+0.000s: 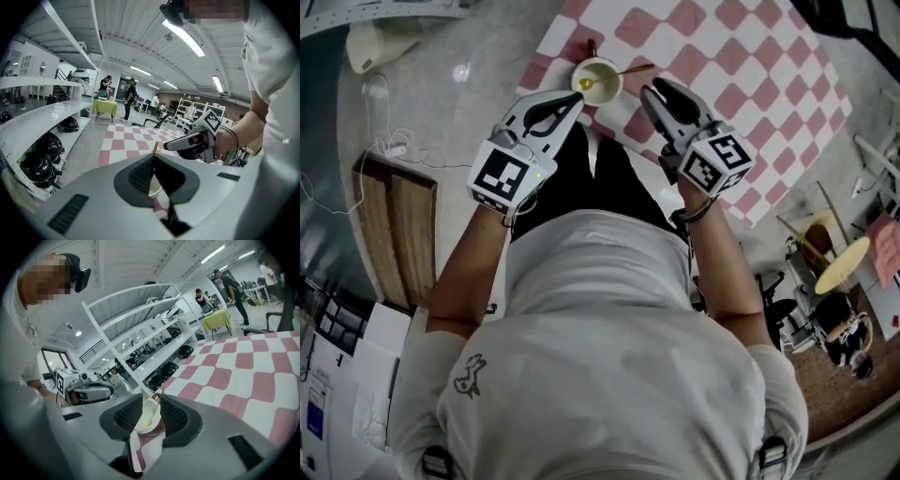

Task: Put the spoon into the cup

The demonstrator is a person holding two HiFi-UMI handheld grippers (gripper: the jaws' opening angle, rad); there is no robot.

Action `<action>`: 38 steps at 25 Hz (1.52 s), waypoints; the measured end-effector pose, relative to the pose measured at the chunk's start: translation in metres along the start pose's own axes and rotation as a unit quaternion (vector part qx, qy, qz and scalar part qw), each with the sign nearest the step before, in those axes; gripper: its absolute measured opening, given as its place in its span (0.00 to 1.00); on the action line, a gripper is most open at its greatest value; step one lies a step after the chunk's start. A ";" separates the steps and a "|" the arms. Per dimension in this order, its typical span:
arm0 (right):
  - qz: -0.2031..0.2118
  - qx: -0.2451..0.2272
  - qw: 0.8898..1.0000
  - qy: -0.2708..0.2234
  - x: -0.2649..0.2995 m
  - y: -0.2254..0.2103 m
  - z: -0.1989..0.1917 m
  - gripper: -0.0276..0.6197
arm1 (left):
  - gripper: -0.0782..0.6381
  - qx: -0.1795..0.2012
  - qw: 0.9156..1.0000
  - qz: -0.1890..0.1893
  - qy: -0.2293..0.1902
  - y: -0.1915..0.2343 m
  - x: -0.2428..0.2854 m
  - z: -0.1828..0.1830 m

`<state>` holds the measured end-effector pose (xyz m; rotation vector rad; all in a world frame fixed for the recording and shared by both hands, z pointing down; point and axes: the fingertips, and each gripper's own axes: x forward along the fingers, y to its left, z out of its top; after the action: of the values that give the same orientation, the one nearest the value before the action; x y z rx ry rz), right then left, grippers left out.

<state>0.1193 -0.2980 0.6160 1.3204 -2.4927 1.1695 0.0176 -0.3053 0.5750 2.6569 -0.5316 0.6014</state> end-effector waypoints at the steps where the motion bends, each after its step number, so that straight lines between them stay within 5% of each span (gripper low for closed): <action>1: 0.001 -0.004 1.000 -0.003 -0.004 0.003 0.002 0.21 | 0.13 0.004 1.000 0.006 -0.003 -0.002 -0.002 0.003; 12: 0.002 -0.109 0.993 -0.046 -0.059 0.059 0.055 0.14 | 0.13 -0.003 0.995 0.061 -0.082 -0.042 -0.046 0.066; 24: 0.042 -0.246 0.961 -0.120 -0.127 0.145 0.128 0.09 | 0.13 0.047 0.979 0.084 -0.178 -0.104 -0.088 0.156; 38: 0.095 -0.282 0.947 -0.125 -0.169 0.180 0.123 0.09 | 0.13 0.074 0.967 0.146 -0.195 -0.141 -0.141 0.155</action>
<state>0.1236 -0.2060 0.3562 1.1360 -2.8638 0.2553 0.0120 -0.2106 0.3415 2.8761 -1.0405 0.1920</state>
